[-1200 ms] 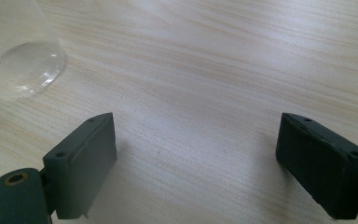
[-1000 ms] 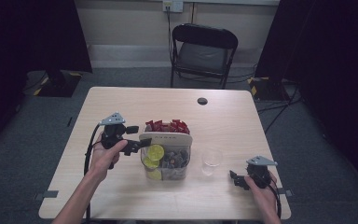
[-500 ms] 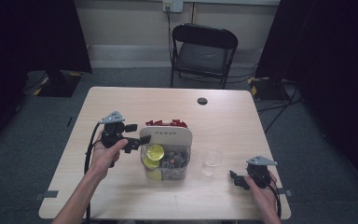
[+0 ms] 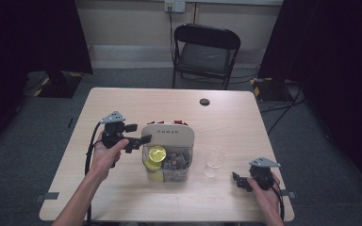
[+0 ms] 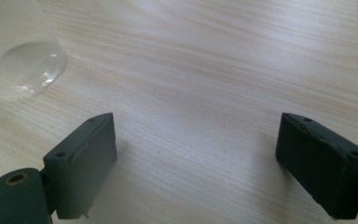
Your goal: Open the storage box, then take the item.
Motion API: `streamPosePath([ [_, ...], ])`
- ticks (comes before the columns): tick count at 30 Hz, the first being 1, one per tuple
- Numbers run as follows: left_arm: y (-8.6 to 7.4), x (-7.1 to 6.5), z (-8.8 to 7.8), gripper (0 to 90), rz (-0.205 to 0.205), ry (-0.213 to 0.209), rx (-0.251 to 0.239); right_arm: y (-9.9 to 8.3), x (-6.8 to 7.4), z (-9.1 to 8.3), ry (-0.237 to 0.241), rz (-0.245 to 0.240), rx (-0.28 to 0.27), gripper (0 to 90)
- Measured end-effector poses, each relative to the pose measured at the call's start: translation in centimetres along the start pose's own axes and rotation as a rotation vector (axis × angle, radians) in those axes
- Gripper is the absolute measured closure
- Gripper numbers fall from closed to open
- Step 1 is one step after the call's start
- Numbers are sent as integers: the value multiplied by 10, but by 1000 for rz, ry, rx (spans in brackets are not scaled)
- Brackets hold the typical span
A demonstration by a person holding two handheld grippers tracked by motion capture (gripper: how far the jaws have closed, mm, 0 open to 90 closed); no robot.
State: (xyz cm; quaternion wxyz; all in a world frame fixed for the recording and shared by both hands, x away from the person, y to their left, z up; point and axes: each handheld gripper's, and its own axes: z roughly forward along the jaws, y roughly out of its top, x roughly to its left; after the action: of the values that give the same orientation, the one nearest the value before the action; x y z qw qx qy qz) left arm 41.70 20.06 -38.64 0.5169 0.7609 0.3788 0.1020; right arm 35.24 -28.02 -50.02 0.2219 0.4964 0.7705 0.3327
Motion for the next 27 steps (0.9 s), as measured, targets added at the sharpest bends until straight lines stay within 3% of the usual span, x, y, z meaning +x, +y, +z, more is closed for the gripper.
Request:
streamPosePath([
  [8,0,1,3,152,-4,-22,9,2,0,-1,6,1,7,141],
  [12,0,2,4,152,-9,-31,5,2,0,-4,38,23,-1,147],
  [24,0,1,3,148,-9,-16,20,8,5,-18,56,23,-48,152],
  [27,0,1,4,147,-13,-22,18,11,5,-20,85,42,-44,156],
])
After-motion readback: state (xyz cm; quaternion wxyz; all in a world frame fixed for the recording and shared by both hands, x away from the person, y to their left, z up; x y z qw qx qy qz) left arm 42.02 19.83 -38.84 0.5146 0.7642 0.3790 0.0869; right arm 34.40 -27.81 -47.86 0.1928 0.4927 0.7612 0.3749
